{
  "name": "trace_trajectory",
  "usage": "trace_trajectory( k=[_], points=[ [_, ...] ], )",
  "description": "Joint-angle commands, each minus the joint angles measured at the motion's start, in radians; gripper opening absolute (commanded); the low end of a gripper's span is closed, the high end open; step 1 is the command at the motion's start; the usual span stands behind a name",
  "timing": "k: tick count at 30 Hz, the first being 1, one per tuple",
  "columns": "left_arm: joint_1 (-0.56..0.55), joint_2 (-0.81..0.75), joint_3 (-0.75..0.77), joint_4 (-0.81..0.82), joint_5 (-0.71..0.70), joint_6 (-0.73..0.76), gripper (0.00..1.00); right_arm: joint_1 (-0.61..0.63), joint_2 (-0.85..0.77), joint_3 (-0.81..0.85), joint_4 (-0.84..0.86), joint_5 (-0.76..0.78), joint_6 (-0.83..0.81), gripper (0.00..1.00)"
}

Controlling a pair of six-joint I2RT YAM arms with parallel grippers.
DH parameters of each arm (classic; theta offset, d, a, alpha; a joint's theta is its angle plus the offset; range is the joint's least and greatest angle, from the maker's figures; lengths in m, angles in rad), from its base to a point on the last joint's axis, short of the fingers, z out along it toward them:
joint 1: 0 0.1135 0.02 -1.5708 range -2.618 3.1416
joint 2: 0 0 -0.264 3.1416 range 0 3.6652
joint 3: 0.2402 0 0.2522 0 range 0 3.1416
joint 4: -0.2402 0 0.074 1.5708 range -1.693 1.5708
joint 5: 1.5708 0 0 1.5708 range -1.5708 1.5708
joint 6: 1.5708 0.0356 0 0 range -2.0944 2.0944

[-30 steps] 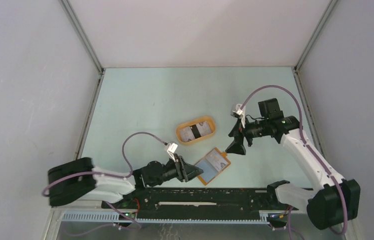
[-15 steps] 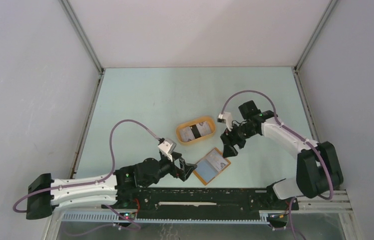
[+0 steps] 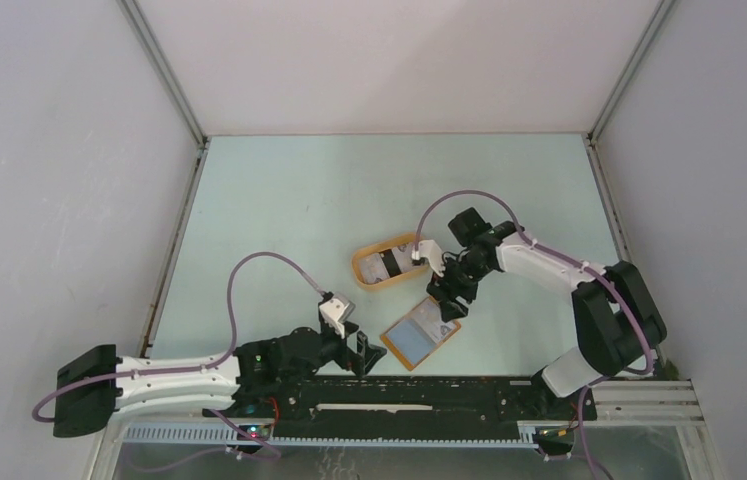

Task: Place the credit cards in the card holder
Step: Close the card holder at the center of the board.

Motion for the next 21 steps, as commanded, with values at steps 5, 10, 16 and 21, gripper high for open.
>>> trace_trajectory(
  k=[5, 10, 16, 21],
  points=[
    [0.023, -0.013, -0.013, 0.042, 0.008, 0.002, 0.98, -0.036, -0.104, -0.017, 0.018, -0.035, -0.239, 0.69],
    [0.040, -0.022, -0.024, 0.090, 0.042, 0.054, 0.98, -0.042, -0.176, -0.060, -0.048, -0.157, -0.609, 0.68],
    [0.046, 0.028, -0.037, 0.166, 0.068, 0.071, 0.97, -0.028, -0.119, -0.088, -0.010, -0.083, -0.770, 0.69],
    [0.049, 0.046, -0.035, 0.170, 0.110, 0.048, 0.96, 0.007, -0.035, -0.073, 0.030, -0.017, -0.763, 0.64]
  ],
)
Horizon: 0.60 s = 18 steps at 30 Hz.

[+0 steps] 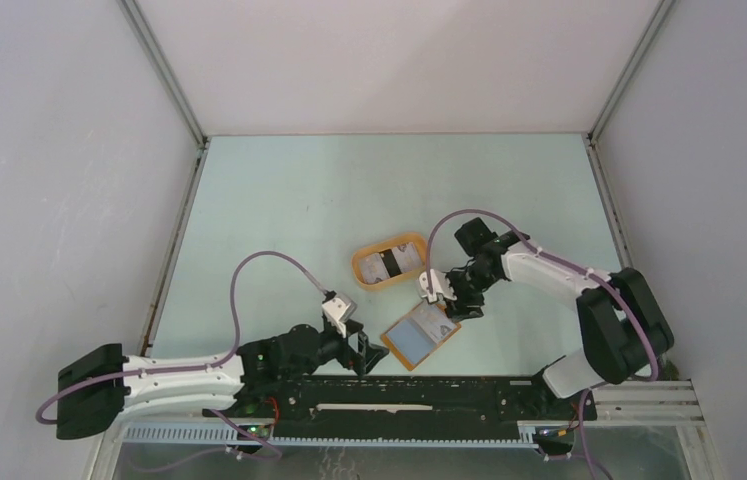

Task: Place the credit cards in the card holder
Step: Close the card holder at the center of the board.

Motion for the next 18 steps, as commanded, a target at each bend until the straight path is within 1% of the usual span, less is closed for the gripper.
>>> trace_trajectory(
  k=[1, 6, 9, 12, 15, 16, 18],
  points=[
    [0.007, 0.004, -0.021, 0.064, 0.042, 0.010, 0.96, 0.030, 0.054, 0.015, 0.057, 0.068, -0.055, 0.63],
    [0.009, -0.014, -0.032, 0.059, 0.020, 0.021, 0.95, 0.040, 0.111, 0.050, 0.069, 0.101, -0.034, 0.59],
    [0.009, -0.021, -0.040, 0.066, 0.015, 0.015, 0.95, 0.049, 0.131, 0.054, 0.071, 0.110, -0.041, 0.58],
    [0.009, -0.018, -0.045, 0.072, 0.019, 0.008, 0.95, 0.066, 0.155, 0.055, 0.074, 0.135, -0.050, 0.54],
    [0.009, -0.011, -0.041, 0.073, 0.019, 0.010, 0.95, 0.078, 0.167, 0.058, 0.065, 0.143, -0.051, 0.45],
    [0.009, -0.008, -0.040, 0.074, 0.018, 0.013, 0.95, 0.079, 0.166, 0.058, 0.060, 0.145, -0.053, 0.40],
    [0.009, 0.005, -0.038, 0.076, 0.009, 0.014, 0.95, 0.077, 0.161, 0.058, 0.056, 0.146, -0.050, 0.26]
  ],
)
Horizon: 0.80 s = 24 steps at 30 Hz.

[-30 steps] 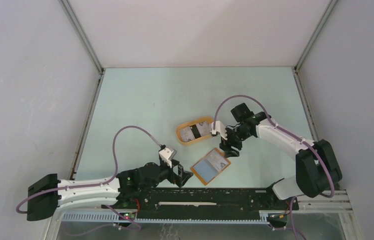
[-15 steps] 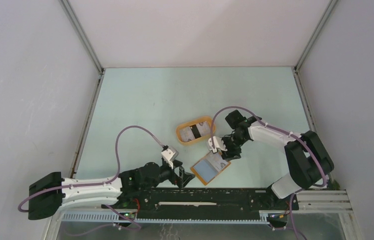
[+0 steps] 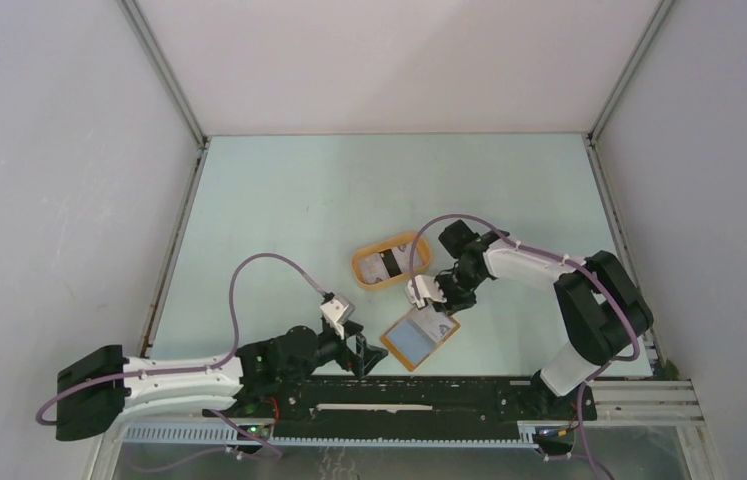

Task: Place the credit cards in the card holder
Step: Close the card holder at the center of the board.

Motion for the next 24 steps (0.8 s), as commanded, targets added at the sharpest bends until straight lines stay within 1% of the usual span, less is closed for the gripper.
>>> trace_trajectory(
  k=[1, 2, 7, 11, 16, 21, 24],
  points=[
    [0.004, 0.022, -0.009, 0.042, -0.019, 0.011, 0.95, 0.007, 0.010, 0.015, 0.024, 0.032, -0.022, 0.18],
    [0.004, 0.028, -0.008, 0.042, -0.019, 0.005, 0.95, 0.000, 0.005, 0.015, 0.032, 0.026, -0.015, 0.13],
    [0.006, 0.062, -0.013, 0.058, -0.024, -0.010, 0.93, -0.039, -0.048, 0.008, 0.040, -0.022, 0.005, 0.00],
    [0.008, 0.083, -0.005, 0.059, -0.029, -0.014, 0.92, -0.078, -0.085, 0.006, 0.011, -0.095, 0.011, 0.00],
    [0.019, 0.099, -0.003, 0.058, -0.041, -0.036, 0.94, -0.089, -0.122, 0.010, -0.057, -0.200, -0.025, 0.00],
    [0.034, 0.074, -0.009, 0.067, -0.020, -0.037, 0.95, -0.096, -0.137, 0.025, -0.124, -0.277, -0.062, 0.00],
    [0.049, 0.042, -0.025, 0.076, 0.000, -0.049, 0.95, -0.113, -0.124, 0.045, -0.201, -0.310, -0.144, 0.00]
  ],
)
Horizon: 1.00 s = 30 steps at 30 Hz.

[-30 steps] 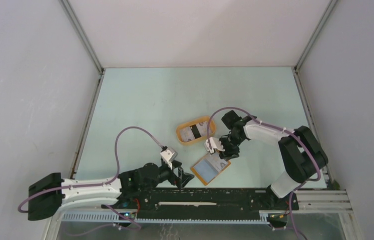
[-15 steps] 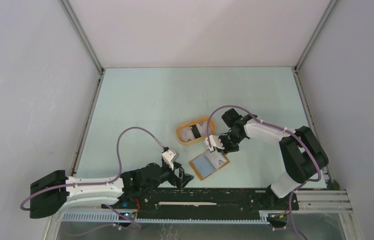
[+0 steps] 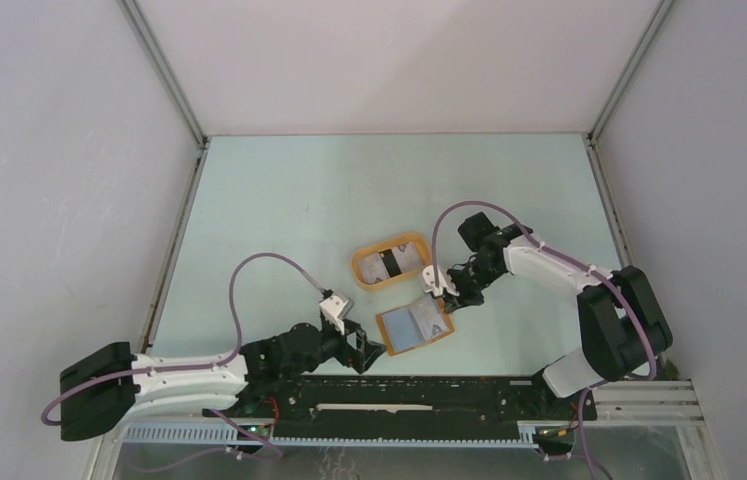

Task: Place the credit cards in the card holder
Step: Close the card holder at the center of the board.

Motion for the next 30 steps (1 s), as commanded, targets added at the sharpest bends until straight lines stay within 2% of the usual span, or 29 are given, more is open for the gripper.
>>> trace_trajectory(
  k=[1, 6, 10, 14, 18, 22, 30],
  points=[
    [0.023, -0.051, -0.030, 0.051, 0.018, -0.023, 0.95, -0.029, -0.017, 0.038, -0.127, -0.111, -0.126, 0.00],
    [0.045, -0.067, -0.042, 0.027, 0.017, -0.065, 0.95, -0.041, -0.027, 0.037, -0.177, -0.177, -0.204, 0.00],
    [0.064, -0.032, -0.017, -0.007, 0.017, -0.142, 0.88, -0.025, -0.025, 0.038, -0.157, -0.203, -0.175, 0.00],
    [0.077, 0.009, 0.001, -0.039, 0.018, -0.293, 0.81, 0.000, -0.030, 0.038, -0.138, -0.221, -0.149, 0.00],
    [0.086, 0.035, -0.009, -0.046, 0.014, -0.380, 0.80, 0.032, -0.059, 0.042, -0.094, -0.236, -0.076, 0.00],
    [0.091, 0.064, -0.016, -0.018, 0.019, -0.386, 0.80, 0.083, -0.061, 0.094, -0.106, -0.270, -0.001, 0.00],
    [0.111, 0.170, 0.016, 0.021, 0.034, -0.383, 0.65, 0.190, 0.011, 0.189, -0.088, -0.291, 0.177, 0.00]
  ],
)
